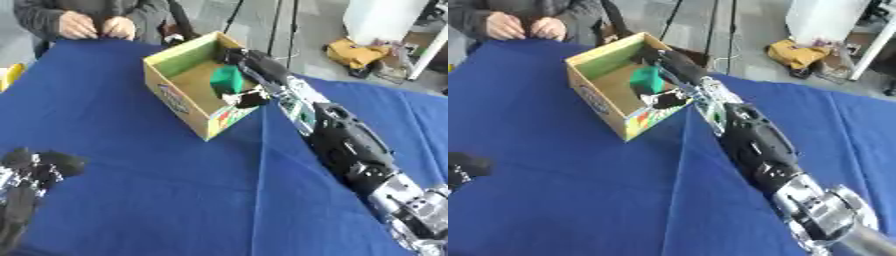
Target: Pick up objects on the table and place them in the box.
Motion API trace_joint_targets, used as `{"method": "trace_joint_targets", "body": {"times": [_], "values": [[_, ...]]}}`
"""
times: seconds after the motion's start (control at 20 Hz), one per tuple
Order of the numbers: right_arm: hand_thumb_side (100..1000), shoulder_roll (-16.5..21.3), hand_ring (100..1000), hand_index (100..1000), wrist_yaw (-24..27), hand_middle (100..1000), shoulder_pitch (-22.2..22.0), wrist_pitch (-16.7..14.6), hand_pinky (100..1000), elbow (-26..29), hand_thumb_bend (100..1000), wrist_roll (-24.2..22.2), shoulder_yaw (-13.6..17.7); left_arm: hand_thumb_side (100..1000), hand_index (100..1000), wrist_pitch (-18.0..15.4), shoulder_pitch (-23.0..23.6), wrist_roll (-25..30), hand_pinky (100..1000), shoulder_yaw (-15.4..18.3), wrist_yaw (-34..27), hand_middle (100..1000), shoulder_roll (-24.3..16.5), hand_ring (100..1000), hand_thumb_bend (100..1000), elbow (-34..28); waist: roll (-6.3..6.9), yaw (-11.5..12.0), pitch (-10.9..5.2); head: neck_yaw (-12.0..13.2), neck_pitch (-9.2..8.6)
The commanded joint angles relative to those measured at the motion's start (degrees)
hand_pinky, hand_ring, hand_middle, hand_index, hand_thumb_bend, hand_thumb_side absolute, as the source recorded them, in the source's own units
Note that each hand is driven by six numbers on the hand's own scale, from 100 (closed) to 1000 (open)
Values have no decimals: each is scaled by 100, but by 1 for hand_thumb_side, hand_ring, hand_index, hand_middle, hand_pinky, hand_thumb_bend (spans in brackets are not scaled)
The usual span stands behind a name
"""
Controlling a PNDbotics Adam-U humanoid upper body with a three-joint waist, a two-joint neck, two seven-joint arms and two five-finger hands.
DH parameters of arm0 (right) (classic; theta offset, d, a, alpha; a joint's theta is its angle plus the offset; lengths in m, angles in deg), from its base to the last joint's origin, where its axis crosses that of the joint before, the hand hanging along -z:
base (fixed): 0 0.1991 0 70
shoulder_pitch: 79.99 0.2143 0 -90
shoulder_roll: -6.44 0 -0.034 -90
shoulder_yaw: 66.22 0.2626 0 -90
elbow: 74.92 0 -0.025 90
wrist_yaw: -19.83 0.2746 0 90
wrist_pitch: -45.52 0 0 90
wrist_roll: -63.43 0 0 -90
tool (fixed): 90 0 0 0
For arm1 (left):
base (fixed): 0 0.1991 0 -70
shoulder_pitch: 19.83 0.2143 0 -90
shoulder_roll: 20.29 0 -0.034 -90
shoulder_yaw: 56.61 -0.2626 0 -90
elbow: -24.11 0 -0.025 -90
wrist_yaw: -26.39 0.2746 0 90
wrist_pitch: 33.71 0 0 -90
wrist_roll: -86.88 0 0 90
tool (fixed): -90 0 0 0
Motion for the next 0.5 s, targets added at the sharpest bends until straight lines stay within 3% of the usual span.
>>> {"method": "trace_joint_targets", "body": {"times": [0.05,0.3,0.35,0.4,0.5], "values": [[321,89,978,909,-131,876,81,-112,838,-76,109,-14,33,1000,689,-2,-103,26,822,-25,-25,610,8,773,249,-115,58,-21,-55,-42,-63],[336,85,1000,911,-26,907,80,-219,880,43,100,-138,14,1000,688,3,-90,34,822,-26,-16,606,13,773,250,-104,63,-95,-52,-58,-45],[383,85,1000,912,6,898,74,-218,876,73,100,-153,13,1000,688,4,-85,36,823,-27,-15,605,15,773,256,-101,65,-110,-56,-57,-41],[336,84,994,911,44,889,64,-218,871,103,100,-166,10,1000,688,5,-79,37,823,-27,-14,605,17,774,249,-97,71,-127,-62,-52,-37],[330,79,954,907,191,869,33,-221,854,215,100,-199,-1,1000,688,7,-56,28,822,-15,-11,604,20,773,249,-87,88,-185,-83,-34,-26]]}}
